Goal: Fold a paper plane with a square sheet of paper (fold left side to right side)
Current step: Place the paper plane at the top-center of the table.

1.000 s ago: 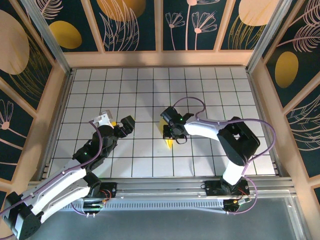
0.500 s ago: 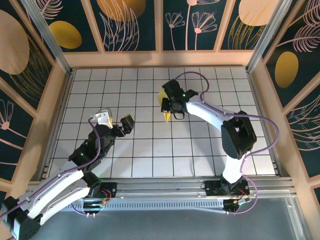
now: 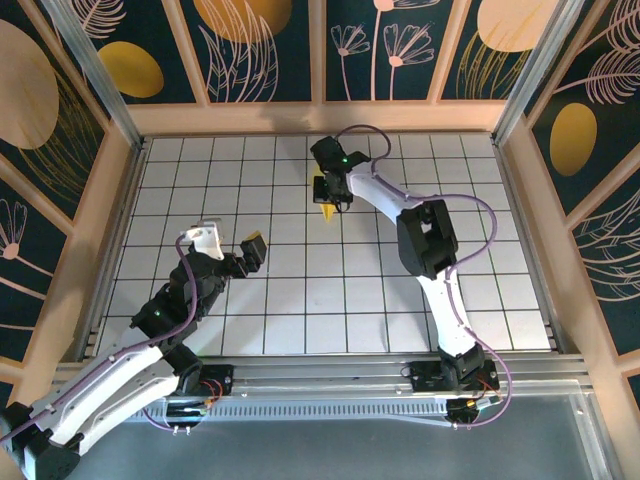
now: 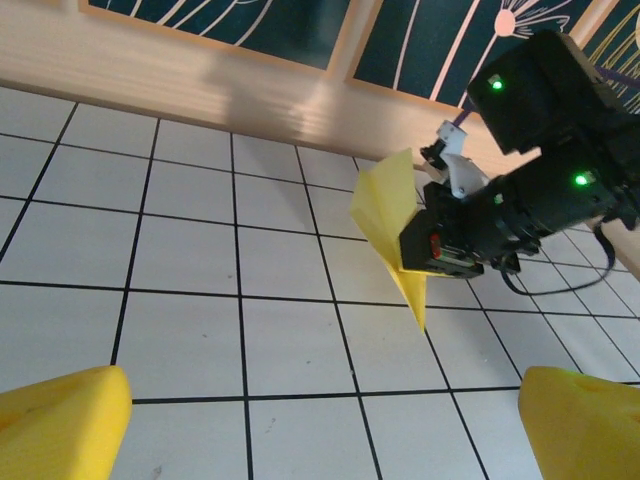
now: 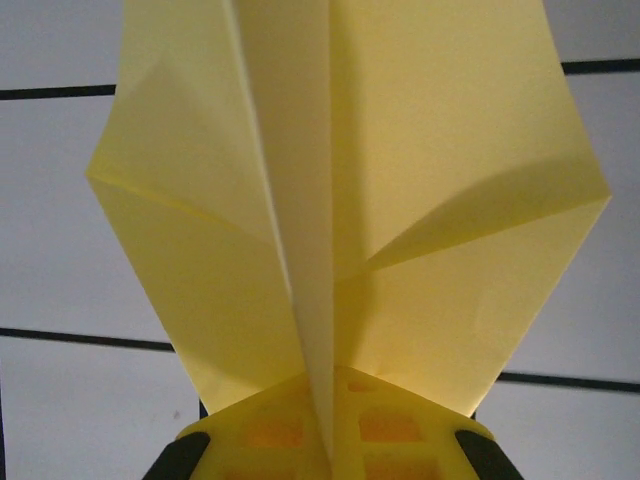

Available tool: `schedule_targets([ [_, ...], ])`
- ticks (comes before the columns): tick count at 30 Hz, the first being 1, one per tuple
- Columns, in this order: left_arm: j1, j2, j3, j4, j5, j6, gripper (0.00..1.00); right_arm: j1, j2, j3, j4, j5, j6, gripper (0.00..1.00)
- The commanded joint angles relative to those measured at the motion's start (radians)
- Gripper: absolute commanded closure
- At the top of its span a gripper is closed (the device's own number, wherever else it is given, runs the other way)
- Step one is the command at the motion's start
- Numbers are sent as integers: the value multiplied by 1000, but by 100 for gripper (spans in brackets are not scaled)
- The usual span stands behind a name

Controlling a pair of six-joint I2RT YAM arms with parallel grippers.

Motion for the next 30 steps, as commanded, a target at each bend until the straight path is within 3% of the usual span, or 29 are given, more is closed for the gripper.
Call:
schedule_targets([
  [1,4,4,17,-16,9,32,1,-20,57,99,-113,-17,-42,100],
  [30,4,55,34,-8,25,34,1,-40,133,54,-73,-57,-9,95],
])
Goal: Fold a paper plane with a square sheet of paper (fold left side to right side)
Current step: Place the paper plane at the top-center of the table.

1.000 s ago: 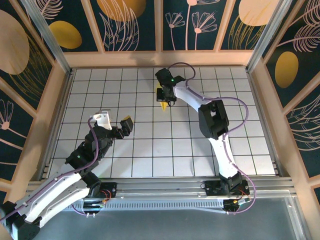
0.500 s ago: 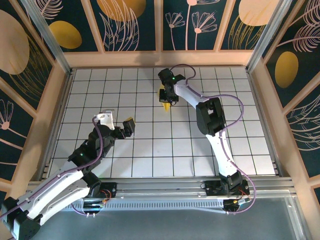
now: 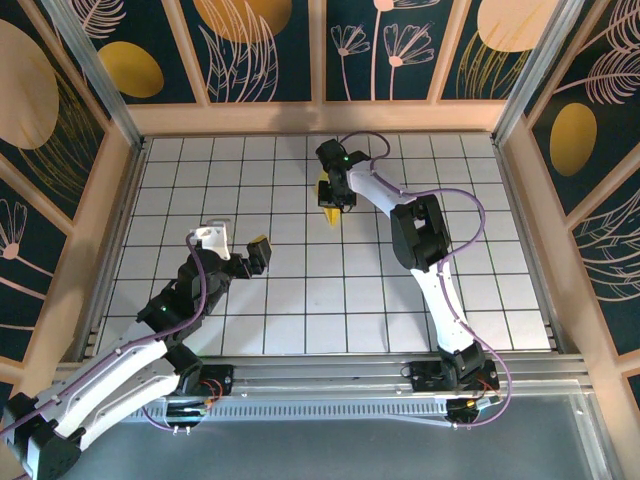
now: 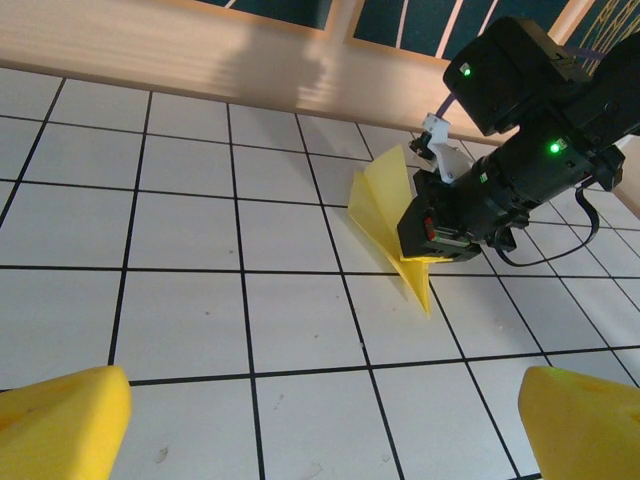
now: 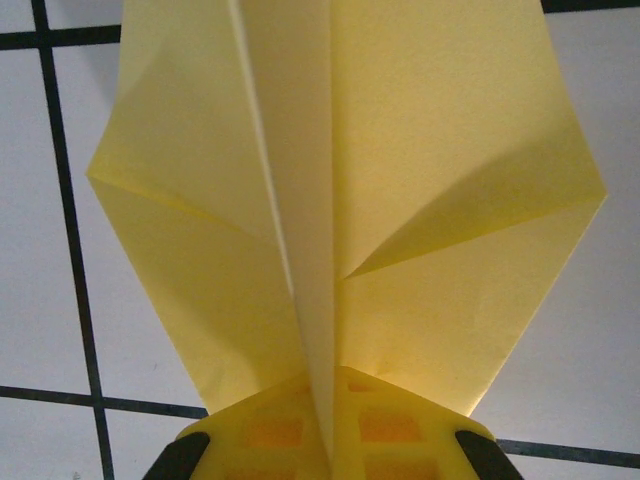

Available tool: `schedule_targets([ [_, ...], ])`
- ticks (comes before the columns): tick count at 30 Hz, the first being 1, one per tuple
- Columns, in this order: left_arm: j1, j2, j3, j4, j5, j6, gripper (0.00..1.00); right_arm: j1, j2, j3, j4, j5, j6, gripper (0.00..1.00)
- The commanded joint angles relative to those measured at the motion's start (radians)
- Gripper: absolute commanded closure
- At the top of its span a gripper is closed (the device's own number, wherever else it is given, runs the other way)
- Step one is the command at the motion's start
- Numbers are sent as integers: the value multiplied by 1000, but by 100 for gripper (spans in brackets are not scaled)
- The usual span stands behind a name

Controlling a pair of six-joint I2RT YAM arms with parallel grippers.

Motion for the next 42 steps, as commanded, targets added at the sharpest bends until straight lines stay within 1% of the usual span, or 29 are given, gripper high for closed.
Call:
schedule_targets([
  [1,4,-3,34,-5,1,13,1,1,23,-22,-1,3,9,95],
  [5,4,-3,32,-7,1,11,1,1,26,-31,0,4,9,94],
  [14,5,-7,32,-14,-2,8,1,2,26,-53,1,14,7,80],
  [21,4,-8,33,-15,-6,8,1,10,22,-56,-5,31,5,74],
  [23,4,-9,32,-16,-6,7,1,14,16,-56,-7,31,5,71],
  [27,4,-10,33,-21,-11,4,1,20,4,-56,-23,75,14,66],
  [32,4,-22,38,-48,-87,-41,1,30,-28,-84,-23,129,89,65],
  [35,4,-32,37,-56,-109,-63,1,31,-32,-103,-27,149,121,65],
  [39,4,-33,39,-65,-115,-73,1,40,-31,-108,-46,174,134,65],
  [42,5,-29,42,-68,-115,-72,1,44,-33,-107,-37,169,126,65],
])
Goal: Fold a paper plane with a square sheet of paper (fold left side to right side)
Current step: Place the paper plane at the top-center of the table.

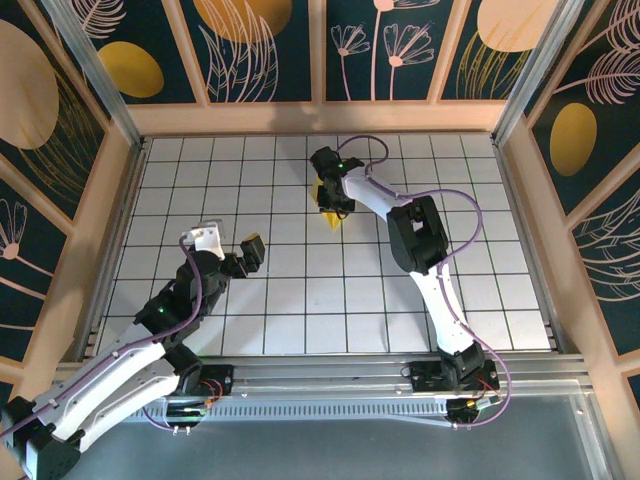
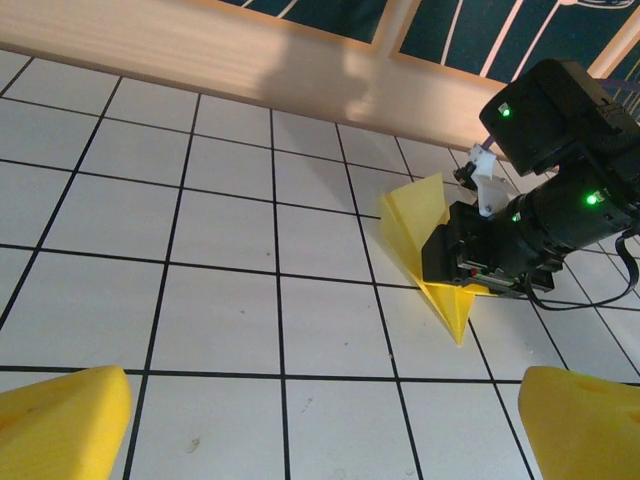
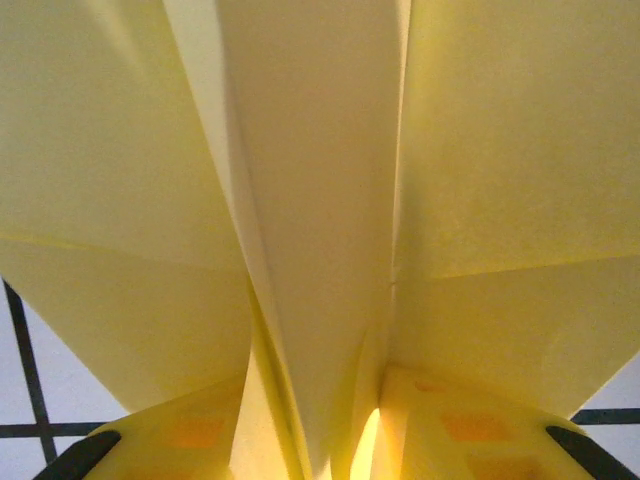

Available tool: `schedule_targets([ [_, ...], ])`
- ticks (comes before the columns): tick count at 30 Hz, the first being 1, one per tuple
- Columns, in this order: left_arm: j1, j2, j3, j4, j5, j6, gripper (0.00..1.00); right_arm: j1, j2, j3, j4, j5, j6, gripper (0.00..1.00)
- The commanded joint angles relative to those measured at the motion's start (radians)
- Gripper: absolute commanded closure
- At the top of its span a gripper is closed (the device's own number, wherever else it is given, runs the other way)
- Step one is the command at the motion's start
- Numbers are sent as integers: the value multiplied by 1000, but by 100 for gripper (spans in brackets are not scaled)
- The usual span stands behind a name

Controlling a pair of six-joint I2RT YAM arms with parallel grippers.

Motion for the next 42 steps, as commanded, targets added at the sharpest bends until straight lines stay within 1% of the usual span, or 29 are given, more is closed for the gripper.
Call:
schedule_targets([
  [1,5,-5,39,-19,-29,-16,1,9,-11,-32,-67,40,18,65],
  [7,4,-3,45,-23,-26,-16,1,10,-18,-25,-84,33,-34,65],
  [13,4,0,47,-23,-17,-15,1,7,-39,-58,-54,0,-49,65],
  [28,4,17,59,-21,-8,-13,1,7,-68,-48,-55,2,-36,64],
  [42,4,35,74,-19,-8,-7,1,10,-80,-16,-89,7,-47,60],
])
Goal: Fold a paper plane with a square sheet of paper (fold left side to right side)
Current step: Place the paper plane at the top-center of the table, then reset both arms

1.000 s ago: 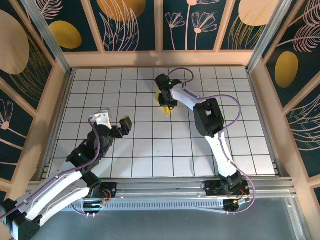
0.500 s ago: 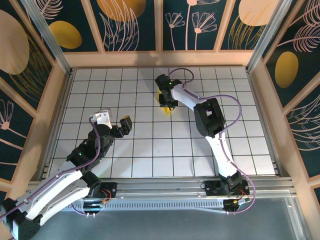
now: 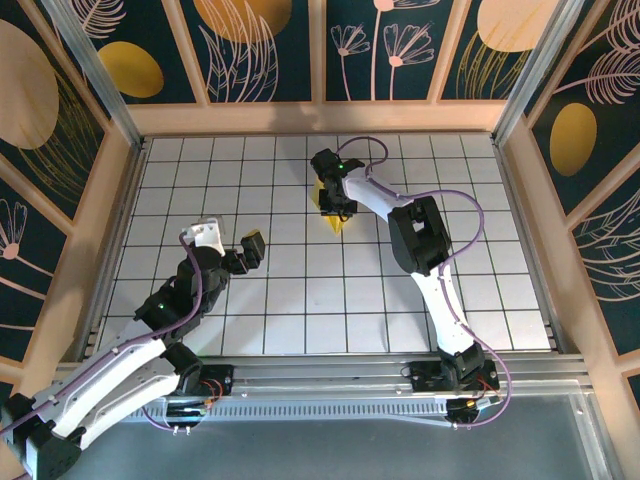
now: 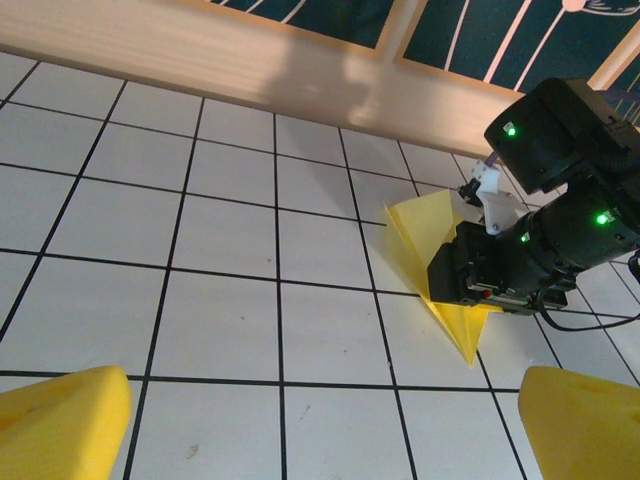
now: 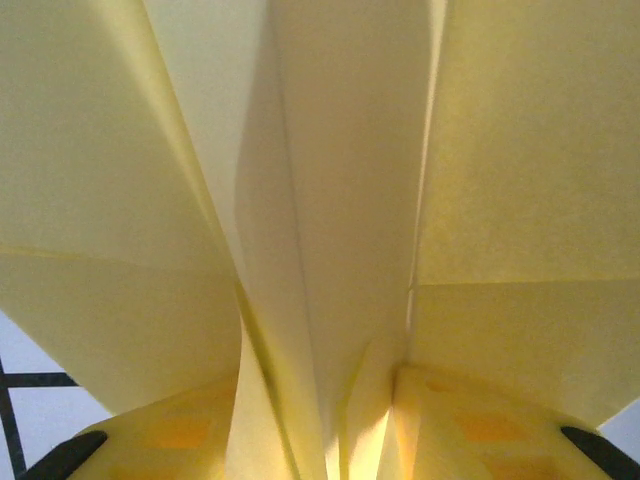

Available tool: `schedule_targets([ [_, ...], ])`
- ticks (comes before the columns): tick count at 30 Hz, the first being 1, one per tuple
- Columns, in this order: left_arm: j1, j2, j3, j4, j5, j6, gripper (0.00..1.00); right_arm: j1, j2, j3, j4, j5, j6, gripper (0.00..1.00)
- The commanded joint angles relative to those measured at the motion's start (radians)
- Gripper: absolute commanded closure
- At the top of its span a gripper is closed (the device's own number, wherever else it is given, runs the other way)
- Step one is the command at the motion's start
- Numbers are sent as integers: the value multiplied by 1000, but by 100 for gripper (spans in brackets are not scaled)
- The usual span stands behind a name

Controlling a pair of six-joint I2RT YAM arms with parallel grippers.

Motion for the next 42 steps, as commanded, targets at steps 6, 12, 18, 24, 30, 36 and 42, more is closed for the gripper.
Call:
schedule_targets([
  [6,4,8,41,0,-2,3,1,9,-68,21,-66,12,-4,59],
  [12,4,12,51,2,-8,2,1,10,-90,21,-72,21,-4,57],
  [18,4,19,60,1,-19,9,1,14,-116,21,-81,26,-12,55],
  [24,4,64,99,-24,-77,22,1,21,-193,-1,-64,26,-24,48],
  [30,6,132,145,-44,-108,20,1,22,-283,-56,-35,49,-30,44],
  [36,105,158,174,-51,-72,20,1,6,-487,-283,91,117,-49,31],
  [42,342,173,160,-7,71,29,1,-63,-792,-671,331,153,-62,19],
])
